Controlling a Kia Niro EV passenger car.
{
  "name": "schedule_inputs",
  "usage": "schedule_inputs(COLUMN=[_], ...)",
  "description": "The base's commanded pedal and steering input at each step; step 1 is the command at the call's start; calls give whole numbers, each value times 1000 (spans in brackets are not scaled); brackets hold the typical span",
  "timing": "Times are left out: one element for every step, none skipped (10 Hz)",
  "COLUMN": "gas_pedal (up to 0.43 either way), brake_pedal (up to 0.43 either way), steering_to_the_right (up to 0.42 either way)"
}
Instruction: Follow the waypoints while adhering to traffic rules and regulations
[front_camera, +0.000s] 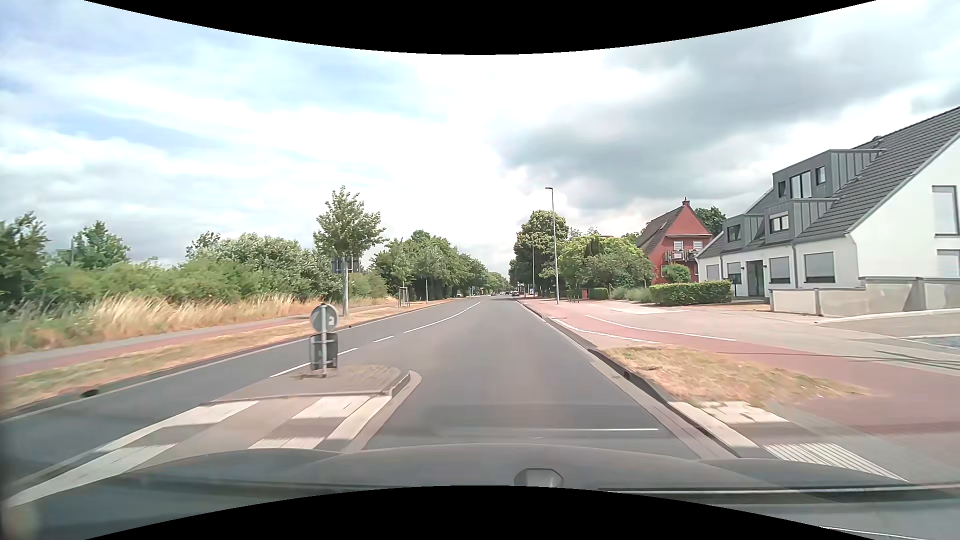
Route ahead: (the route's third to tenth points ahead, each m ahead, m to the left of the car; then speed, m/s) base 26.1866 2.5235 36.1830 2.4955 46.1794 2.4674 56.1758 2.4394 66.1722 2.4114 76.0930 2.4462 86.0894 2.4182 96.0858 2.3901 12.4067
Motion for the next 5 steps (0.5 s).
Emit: schedule_inputs(gas_pedal=[169,157,157,157,157], brake_pedal=[18,18,18,12,12], steering_to_the_right=[-5,-6,-7,-5,-4])
